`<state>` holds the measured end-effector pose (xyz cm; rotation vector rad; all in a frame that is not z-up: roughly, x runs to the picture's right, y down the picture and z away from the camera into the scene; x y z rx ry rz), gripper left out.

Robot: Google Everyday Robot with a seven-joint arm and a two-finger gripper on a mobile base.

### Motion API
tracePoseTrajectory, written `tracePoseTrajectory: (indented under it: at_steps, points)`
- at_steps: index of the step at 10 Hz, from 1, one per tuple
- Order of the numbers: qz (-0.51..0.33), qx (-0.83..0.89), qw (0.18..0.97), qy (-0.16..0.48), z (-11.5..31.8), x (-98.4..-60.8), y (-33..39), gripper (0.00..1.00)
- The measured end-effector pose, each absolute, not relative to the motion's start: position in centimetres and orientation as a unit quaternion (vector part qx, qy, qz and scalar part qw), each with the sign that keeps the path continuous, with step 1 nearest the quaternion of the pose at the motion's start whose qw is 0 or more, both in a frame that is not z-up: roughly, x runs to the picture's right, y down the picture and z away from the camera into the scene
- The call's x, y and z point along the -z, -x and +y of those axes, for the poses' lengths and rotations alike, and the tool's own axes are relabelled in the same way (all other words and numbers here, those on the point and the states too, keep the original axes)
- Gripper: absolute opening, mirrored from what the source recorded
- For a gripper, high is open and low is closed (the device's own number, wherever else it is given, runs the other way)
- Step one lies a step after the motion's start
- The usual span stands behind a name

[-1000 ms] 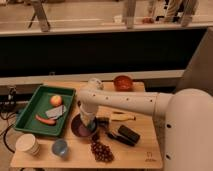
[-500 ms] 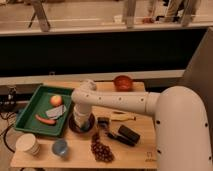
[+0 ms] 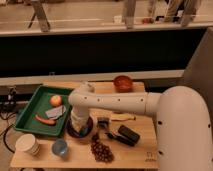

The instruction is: Wipe purple bowl with sponge

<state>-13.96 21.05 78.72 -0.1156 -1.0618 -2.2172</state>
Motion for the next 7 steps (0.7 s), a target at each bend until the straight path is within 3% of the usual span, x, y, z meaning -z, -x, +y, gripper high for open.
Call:
tracePoseTrajectory:
  at_steps: [4,7]
  points:
    - [-0.388,0.847,0.358,0.063,19.9,-78.2,11.1,0.00]
    - [-0.371,0.847,0.375,0.073,18.6,-79.8,10.1,0.00]
